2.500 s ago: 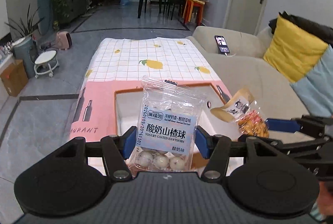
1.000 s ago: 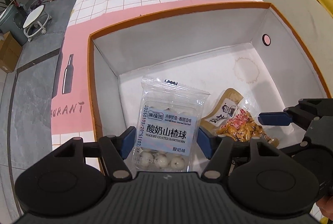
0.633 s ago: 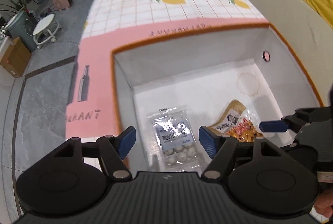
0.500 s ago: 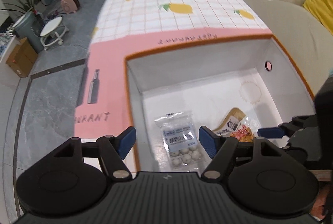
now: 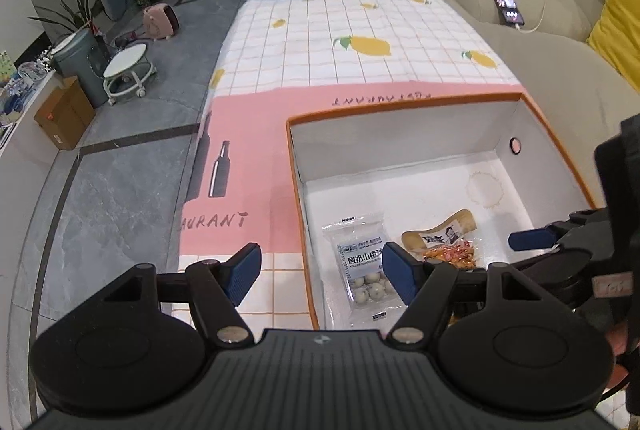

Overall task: Organize snacks
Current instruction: 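Open both tools and lift them out of the box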

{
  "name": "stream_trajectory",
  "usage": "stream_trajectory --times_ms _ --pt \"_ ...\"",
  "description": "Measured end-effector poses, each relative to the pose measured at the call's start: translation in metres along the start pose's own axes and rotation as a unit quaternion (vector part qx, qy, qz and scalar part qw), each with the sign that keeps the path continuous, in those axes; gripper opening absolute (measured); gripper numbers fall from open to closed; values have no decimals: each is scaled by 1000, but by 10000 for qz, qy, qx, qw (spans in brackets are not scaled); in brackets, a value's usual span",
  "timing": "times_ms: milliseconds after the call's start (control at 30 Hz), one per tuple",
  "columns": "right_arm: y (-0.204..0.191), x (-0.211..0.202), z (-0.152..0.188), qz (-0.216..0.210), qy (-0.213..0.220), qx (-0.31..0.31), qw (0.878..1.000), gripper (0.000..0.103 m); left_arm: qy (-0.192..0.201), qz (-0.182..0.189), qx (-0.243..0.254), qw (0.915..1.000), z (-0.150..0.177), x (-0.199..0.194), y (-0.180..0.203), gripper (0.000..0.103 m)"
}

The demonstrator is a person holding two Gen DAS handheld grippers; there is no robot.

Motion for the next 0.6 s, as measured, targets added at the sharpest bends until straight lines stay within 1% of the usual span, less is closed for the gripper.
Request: stream_trajectory --times_ms 100,267,467,600 --pt "-1 -24 -2 -46 266 -23 9996 78 201 30 -51 9998 2 -19 0 81" --pt "2 -75 5 -159 849 27 9963 78 717 -69 4 9974 8 -61 3 81" --pt "8 -130 32 -253 1592 108 9869 78 1181 -119 -3 9929 28 -102 10 81" --pt "19 -159 61 -287 2028 260 9785 78 1257 -142 -203 9918 52 -114 11 82"
Point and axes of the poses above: each gripper's, at about its wrist camera, not at the fingertips, and x roughly the way its jaws point, y to its right, z to its underside, the point moved 10 cm from there along x, roughly the way its jaws point, and after that the axes turned 12 degrees about x, right-handed, at the moved point
